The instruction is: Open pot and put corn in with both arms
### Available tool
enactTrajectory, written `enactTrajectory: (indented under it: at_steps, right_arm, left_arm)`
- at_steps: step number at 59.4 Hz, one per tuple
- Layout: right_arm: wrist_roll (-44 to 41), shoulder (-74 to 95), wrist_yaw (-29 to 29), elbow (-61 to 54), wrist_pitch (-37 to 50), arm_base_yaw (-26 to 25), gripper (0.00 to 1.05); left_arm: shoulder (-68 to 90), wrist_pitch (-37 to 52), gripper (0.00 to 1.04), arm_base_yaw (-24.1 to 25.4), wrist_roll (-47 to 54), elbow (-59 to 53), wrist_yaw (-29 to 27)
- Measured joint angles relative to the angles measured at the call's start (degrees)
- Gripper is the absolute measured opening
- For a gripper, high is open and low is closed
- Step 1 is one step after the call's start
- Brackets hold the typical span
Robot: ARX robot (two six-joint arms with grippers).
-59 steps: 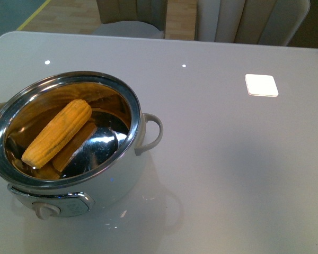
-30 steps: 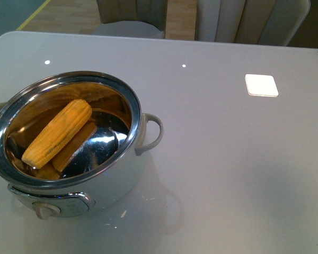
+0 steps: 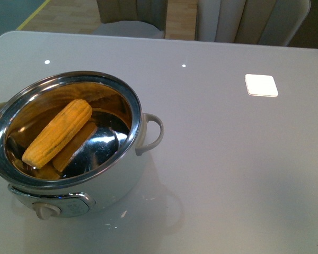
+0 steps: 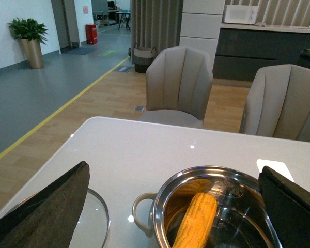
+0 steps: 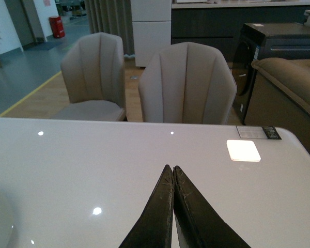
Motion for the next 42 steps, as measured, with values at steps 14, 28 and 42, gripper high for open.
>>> enactTrajectory:
  at_steps: [14, 28, 42]
  right_arm:
    - [0.0, -5.42, 0.0, -0.02, -5.25, 0.0, 0.02]
    - [0.0, -9.66, 0.0, -0.02, -9.49, 0.0, 0.02]
    - [0.0, -14.99, 0.02, 0.0, -15.8, 0.0, 0.02]
  left_arm:
    - [0.0, 0.0, 0.98, 0.0, 0.0, 0.0, 0.0]
    - [0.0, 0.0, 0.98, 0.0, 0.0, 0.0, 0.02]
    - [0.0, 0.0, 0.98, 0.0, 0.0, 0.0, 0.0]
